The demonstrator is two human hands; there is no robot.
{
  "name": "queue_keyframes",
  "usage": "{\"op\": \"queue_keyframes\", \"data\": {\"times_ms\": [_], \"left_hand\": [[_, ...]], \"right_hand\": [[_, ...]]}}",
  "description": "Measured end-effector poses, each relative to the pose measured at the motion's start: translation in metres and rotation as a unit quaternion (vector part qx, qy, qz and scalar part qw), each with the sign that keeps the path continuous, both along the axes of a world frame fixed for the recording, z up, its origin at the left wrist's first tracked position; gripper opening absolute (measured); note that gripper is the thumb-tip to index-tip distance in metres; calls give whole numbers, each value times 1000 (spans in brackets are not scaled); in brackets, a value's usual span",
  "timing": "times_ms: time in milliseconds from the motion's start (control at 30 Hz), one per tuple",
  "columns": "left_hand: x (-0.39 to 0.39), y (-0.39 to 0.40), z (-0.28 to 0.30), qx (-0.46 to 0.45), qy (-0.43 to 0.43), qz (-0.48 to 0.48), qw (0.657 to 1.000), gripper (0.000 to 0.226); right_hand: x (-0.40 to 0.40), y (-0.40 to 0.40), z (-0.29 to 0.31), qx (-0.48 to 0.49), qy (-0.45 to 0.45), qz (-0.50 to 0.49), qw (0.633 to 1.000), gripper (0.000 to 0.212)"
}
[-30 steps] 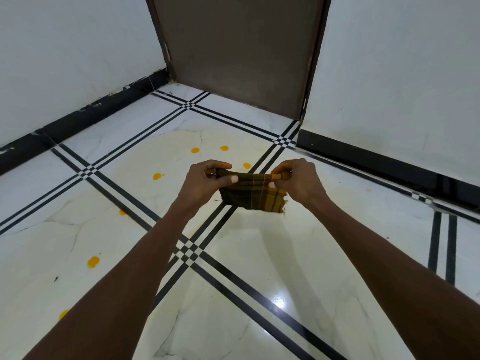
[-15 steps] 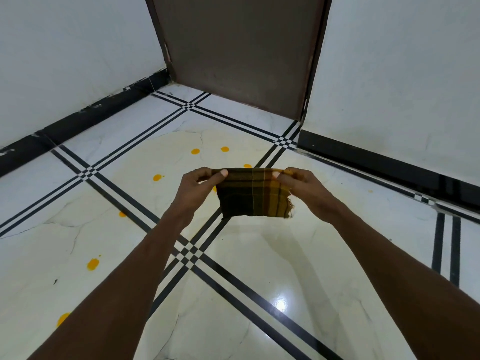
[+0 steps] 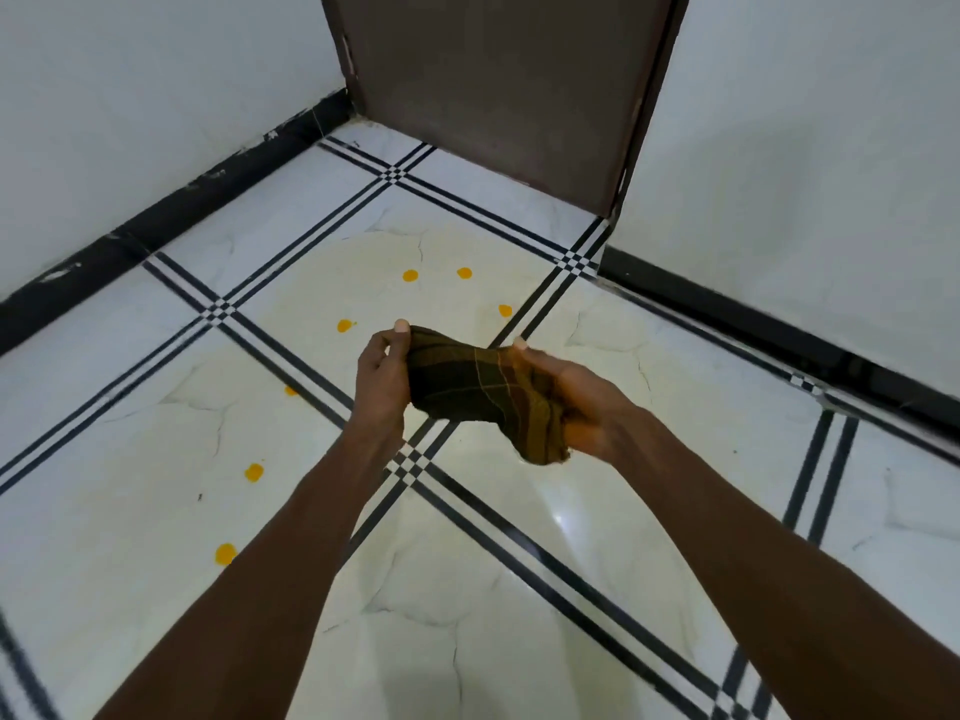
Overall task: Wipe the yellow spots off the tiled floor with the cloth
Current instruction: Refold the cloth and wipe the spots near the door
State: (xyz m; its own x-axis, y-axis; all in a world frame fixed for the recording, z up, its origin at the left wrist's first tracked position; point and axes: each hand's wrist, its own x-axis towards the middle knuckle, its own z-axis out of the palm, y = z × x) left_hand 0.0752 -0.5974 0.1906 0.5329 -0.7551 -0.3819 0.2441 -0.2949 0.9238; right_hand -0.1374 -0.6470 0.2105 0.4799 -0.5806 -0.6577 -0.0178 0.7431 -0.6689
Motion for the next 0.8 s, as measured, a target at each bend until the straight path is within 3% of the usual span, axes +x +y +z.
{"op": "queue_keyframes", "data": {"times_ms": [133, 233, 500, 633, 800], "left_hand": [[10, 36, 108, -4, 87, 1, 996, 43], [14, 69, 180, -2, 132, -3, 991, 45], [46, 152, 374, 31, 2, 29, 999, 23], [76, 188, 437, 34, -2, 15, 999, 29], [125, 231, 481, 32, -1, -20, 999, 30]], "right_hand": [[13, 23, 101, 48, -63, -33, 996, 27], [31, 45, 172, 72, -54, -48, 995, 25], [70, 106, 358, 85, -22, 36, 996, 31], [93, 145, 422, 60, -24, 50, 997, 30], [129, 200, 472, 30, -55, 1, 998, 31]]}}
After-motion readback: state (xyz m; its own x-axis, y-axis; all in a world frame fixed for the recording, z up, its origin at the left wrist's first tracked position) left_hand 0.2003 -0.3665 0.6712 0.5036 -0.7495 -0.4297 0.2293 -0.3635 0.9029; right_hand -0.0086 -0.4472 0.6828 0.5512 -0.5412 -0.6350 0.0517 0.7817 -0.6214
